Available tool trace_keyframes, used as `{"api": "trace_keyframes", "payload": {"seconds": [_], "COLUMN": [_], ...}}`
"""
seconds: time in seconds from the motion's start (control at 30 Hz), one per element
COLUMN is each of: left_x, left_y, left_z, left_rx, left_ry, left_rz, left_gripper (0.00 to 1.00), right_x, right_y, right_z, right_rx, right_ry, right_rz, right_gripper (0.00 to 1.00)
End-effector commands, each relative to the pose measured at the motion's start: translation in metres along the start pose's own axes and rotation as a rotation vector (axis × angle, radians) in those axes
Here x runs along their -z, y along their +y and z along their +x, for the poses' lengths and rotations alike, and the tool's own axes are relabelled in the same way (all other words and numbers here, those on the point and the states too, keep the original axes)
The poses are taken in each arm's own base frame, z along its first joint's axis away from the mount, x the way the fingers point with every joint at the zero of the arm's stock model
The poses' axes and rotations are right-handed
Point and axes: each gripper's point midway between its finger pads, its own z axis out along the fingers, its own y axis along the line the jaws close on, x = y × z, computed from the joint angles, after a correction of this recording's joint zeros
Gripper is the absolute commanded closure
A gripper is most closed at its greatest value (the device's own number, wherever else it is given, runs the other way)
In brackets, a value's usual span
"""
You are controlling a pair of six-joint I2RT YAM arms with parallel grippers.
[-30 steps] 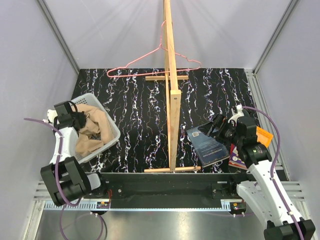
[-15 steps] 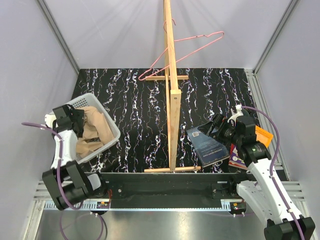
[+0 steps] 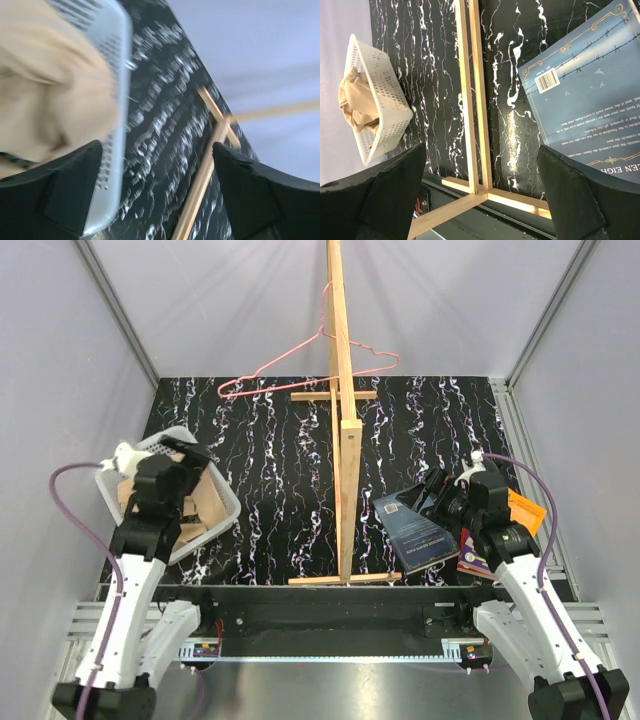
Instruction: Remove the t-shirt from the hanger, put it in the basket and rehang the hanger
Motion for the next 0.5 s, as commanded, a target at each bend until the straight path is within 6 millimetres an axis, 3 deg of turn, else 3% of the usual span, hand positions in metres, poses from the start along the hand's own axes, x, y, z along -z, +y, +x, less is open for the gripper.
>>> {"api": "trace_keyframes", "payload": {"seconds": [0.0,0.03,0.1,0.13,0.17,0.23,0.27,0.33,0.37,0.4,0.47], "left_x": [0.009,0.022,0.033,0.052,0.056,0.082,0.086,0.105,0.114,0.118,0.135], "left_y": [-0.055,-0.068,-0.069,-0.083,-0.071,-0.077,-0.065,-0.062,-0.062,-0.049,-0.052], "left_z": [0.061,0.095,0.128,0.150,0.173,0.203,0.218,0.233,0.231,0.240,0.233], "left_rx": [-0.235,-0.300,-0.388,-0.403,-0.444,-0.451,-0.464,-0.474,-0.465,-0.486,-0.454], "left_ry": [0.159,0.221,0.266,0.310,0.359,0.449,0.490,0.552,0.558,0.592,0.582], "left_rz": [0.232,0.321,0.386,0.487,0.515,0.644,0.659,0.737,0.773,0.786,0.885], "left_gripper": [0.01,0.01,0.01,0.01,0.01,0.01,0.01,0.01,0.01,0.01,0.01], "right_x": [0.003,0.004,0.008,0.010,0.014,0.016,0.022,0.022,0.028,0.025,0.028], "right_y": [0.003,0.002,0.001,0.000,0.000,-0.007,-0.006,-0.018,-0.014,-0.021,-0.020], "right_z": [-0.014,-0.014,-0.015,-0.016,-0.020,-0.016,-0.019,-0.012,-0.012,-0.005,0.001], "right_rx": [-0.002,0.001,-0.004,-0.005,-0.005,-0.022,-0.051,-0.090,-0.116,-0.139,-0.182], "right_ry": [-0.077,-0.083,-0.114,-0.129,-0.163,-0.186,-0.230,-0.251,-0.277,-0.273,-0.291], "right_rz": [-0.001,-0.001,-0.001,-0.001,-0.005,0.003,-0.007,0.002,-0.032,-0.031,-0.075], "right_gripper": [0.00,0.00,0.00,0.00,0.00,0.00,0.00,0.00,0.00,0.00,0.00]}}
